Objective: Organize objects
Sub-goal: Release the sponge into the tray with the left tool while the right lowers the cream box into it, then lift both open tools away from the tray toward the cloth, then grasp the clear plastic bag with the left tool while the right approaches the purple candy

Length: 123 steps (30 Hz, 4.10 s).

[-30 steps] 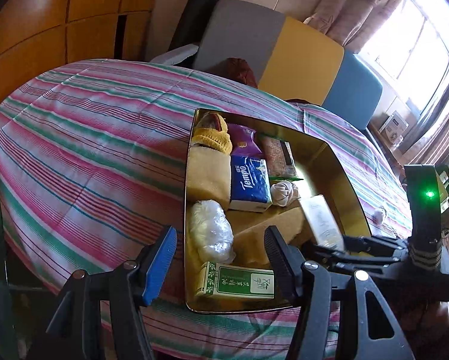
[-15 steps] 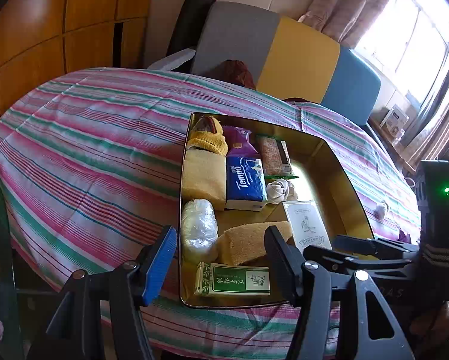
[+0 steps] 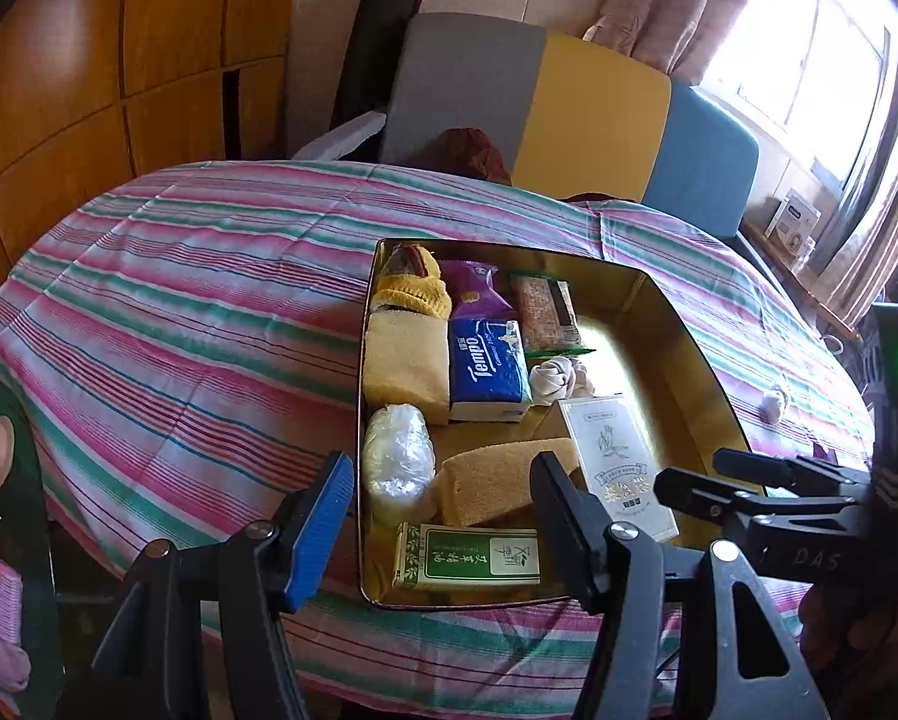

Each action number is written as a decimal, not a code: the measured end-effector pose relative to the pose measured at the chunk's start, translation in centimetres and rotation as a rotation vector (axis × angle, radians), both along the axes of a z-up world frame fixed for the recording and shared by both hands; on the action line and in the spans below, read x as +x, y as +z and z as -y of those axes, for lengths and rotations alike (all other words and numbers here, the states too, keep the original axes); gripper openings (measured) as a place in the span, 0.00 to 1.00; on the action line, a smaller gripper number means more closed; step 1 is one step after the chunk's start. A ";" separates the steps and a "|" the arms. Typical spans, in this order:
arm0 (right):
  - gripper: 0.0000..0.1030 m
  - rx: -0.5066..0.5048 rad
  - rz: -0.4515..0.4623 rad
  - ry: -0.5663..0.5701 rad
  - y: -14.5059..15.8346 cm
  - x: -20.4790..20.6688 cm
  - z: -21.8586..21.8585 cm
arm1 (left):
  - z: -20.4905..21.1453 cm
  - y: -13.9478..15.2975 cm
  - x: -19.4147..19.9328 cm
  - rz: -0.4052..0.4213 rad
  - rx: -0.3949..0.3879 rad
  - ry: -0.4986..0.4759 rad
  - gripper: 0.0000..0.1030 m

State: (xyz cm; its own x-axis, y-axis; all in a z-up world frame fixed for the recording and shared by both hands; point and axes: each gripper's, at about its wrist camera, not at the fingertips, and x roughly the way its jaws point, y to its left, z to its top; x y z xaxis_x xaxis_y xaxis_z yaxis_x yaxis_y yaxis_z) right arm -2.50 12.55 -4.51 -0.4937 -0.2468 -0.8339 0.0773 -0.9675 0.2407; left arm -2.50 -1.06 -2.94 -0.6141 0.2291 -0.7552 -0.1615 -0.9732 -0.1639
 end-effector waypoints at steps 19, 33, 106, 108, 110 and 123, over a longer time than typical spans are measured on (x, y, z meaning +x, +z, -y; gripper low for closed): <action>0.84 0.006 -0.066 -0.165 2.4 1.8 -8.1 | -1.7 0.5 0.1 0.001 -0.014 -0.040 0.60; 0.88 0.051 -0.099 -0.358 4.3 4.0 -18.0 | -3.6 0.7 0.2 0.006 -0.047 -0.077 0.60; 0.93 -0.330 -0.018 -1.049 -2.2 11.2 -42.9 | -38.3 -2.3 -3.3 0.068 -0.120 -0.742 0.60; 0.93 -0.338 -0.012 -1.041 -2.4 11.0 -42.9 | -40.3 -3.0 -4.0 0.070 -0.142 -0.771 0.60; 0.93 -0.350 -0.008 -1.036 -2.5 10.9 -43.0 | -42.2 -3.7 -4.8 0.075 -0.157 -0.797 0.60; 0.94 -0.369 -0.004 -1.028 -3.0 10.6 -43.4 | -45.5 -9.0 -8.8 0.172 -0.165 -0.711 0.34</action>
State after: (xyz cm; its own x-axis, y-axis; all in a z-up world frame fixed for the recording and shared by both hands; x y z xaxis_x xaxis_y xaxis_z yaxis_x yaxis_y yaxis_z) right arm 8.05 55.92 -7.46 -0.6096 0.0506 -0.7911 -0.7252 -0.4385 0.5308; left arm -11.33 44.39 -11.97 -0.2311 0.4020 -0.8860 -0.7457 -0.6581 -0.1041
